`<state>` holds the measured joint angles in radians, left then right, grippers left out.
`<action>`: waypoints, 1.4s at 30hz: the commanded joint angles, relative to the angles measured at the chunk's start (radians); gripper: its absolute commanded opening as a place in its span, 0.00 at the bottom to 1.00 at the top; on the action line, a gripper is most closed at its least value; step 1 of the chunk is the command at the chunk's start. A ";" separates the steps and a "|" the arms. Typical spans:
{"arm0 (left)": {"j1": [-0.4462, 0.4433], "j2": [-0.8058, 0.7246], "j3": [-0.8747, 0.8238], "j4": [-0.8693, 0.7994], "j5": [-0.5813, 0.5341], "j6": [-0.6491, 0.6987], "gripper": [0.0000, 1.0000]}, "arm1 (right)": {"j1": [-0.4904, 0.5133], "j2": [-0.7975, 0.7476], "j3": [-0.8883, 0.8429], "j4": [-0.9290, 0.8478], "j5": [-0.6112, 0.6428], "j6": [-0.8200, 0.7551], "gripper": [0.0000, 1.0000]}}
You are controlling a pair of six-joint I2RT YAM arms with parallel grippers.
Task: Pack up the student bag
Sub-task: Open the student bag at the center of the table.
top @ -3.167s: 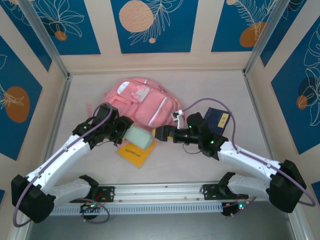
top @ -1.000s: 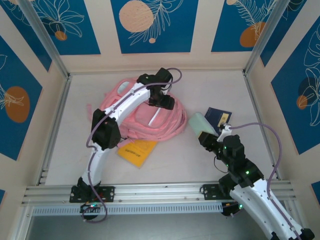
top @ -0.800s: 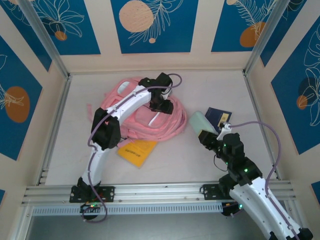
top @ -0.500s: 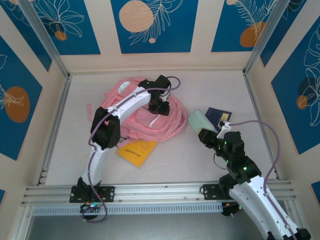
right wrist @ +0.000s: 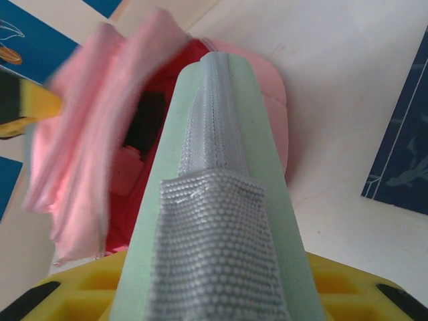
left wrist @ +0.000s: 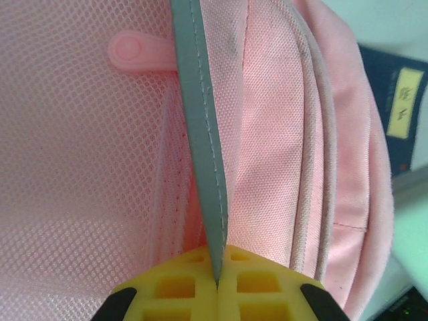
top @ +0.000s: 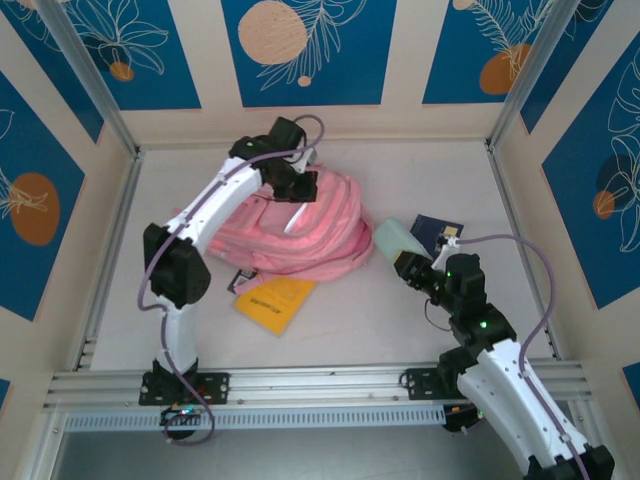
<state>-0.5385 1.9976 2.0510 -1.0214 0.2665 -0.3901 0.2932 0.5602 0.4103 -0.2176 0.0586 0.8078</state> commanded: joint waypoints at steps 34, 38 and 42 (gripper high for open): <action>-0.252 -0.116 0.086 -0.218 -0.274 0.166 0.75 | 0.100 0.661 0.133 0.961 -0.463 0.488 0.21; -0.290 -0.077 0.137 -0.243 -0.384 0.174 0.77 | 0.106 0.656 0.133 0.959 -0.459 0.490 0.19; -0.303 -0.041 0.164 -0.250 -0.486 0.160 0.76 | 0.112 0.647 0.135 0.953 -0.454 0.487 0.17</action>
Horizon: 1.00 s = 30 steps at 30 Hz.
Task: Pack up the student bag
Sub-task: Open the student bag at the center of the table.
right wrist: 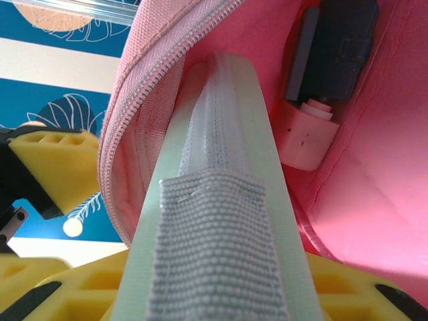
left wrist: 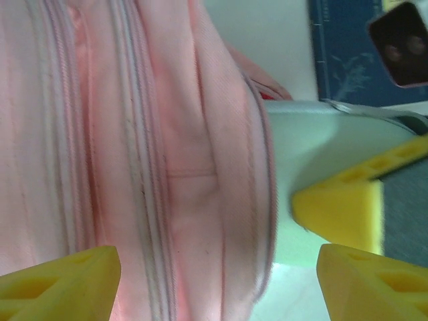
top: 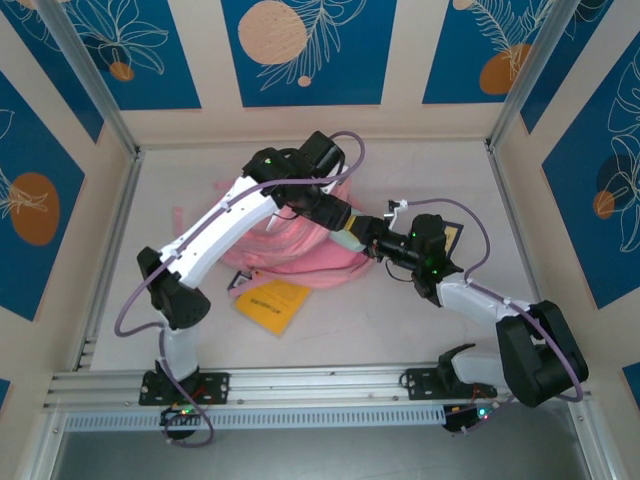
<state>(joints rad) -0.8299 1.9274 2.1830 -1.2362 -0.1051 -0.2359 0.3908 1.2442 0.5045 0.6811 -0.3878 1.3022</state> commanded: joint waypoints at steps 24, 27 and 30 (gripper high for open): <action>0.055 -0.087 0.006 0.017 -0.254 -0.051 0.00 | 0.052 -0.154 0.001 -0.270 0.178 -0.162 0.12; 0.100 -0.167 -0.058 0.071 -0.261 -0.068 0.00 | 0.061 -0.154 -0.025 -0.298 0.202 -0.178 0.11; 0.139 -0.222 -0.091 0.113 -0.251 -0.080 0.00 | 0.074 -0.141 -0.036 -0.335 0.228 -0.202 0.11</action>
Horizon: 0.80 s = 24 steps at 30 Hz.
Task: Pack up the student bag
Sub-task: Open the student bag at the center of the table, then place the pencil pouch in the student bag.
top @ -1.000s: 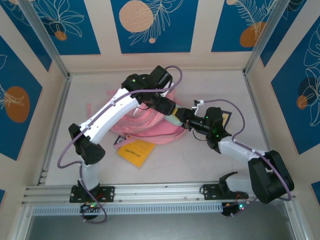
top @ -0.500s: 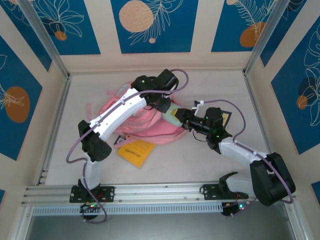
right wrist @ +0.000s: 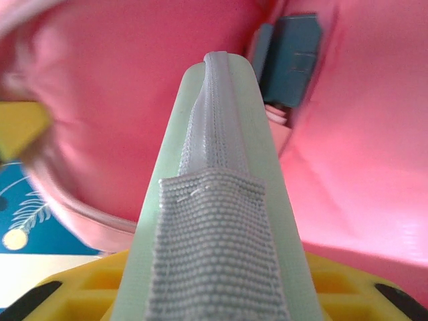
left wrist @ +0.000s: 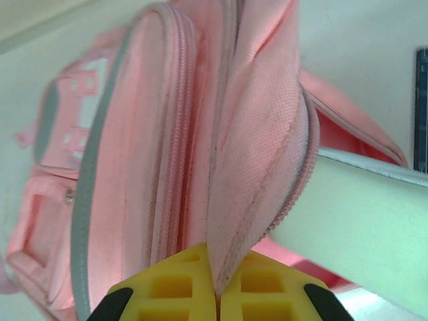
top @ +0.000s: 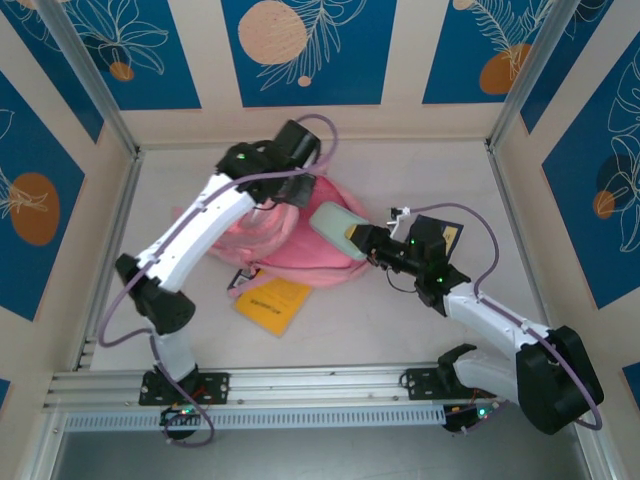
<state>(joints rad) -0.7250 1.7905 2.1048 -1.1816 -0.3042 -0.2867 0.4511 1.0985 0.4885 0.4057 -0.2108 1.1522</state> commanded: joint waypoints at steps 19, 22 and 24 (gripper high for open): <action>0.054 -0.183 -0.130 0.269 0.025 0.094 0.00 | 0.118 0.205 0.225 -0.094 0.161 -0.322 0.05; 0.054 -0.195 -0.133 0.297 0.030 0.125 0.00 | 0.120 0.274 0.315 -0.091 0.179 -0.511 0.06; 0.054 -0.203 -0.135 0.317 0.028 0.153 0.00 | 0.125 0.329 0.373 -0.102 0.185 -0.670 0.06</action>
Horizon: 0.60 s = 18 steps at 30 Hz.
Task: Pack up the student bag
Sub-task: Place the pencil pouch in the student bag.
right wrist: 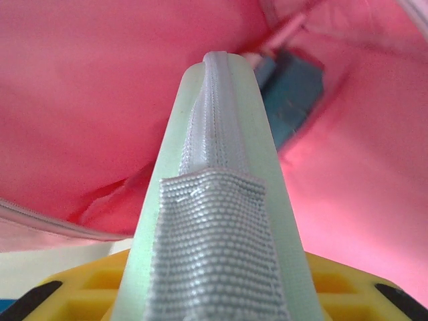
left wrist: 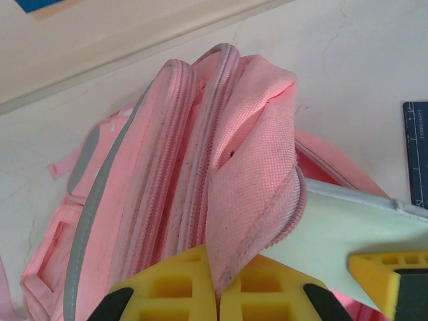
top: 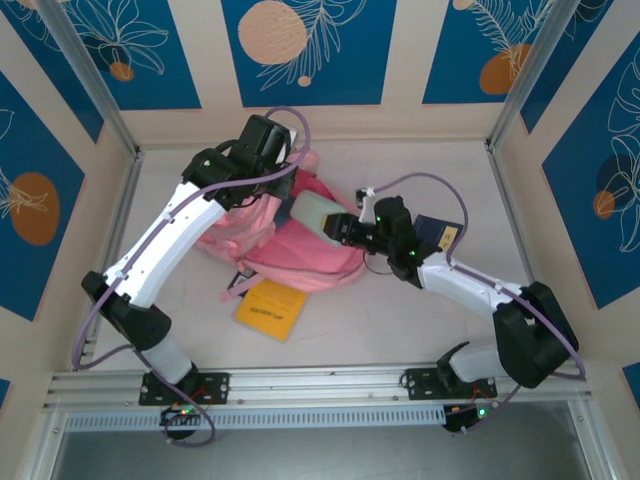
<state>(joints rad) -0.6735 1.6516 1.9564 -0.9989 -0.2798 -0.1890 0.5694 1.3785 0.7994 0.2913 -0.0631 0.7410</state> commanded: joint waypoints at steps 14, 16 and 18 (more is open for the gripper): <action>0.025 -0.079 0.028 0.180 0.044 0.104 0.00 | 0.084 0.363 0.191 0.259 0.324 -1.006 0.00; 0.030 -0.083 0.027 0.181 0.053 0.108 0.00 | 0.080 0.346 0.154 0.311 0.293 -1.012 0.00; 0.037 -0.088 0.021 0.187 0.055 0.110 0.00 | 0.074 0.321 0.131 0.323 0.270 -1.015 0.00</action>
<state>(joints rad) -0.6495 1.6402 1.9545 -0.9569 -0.2504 -0.0990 0.6502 1.7481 0.9569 0.4824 0.1955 -0.1978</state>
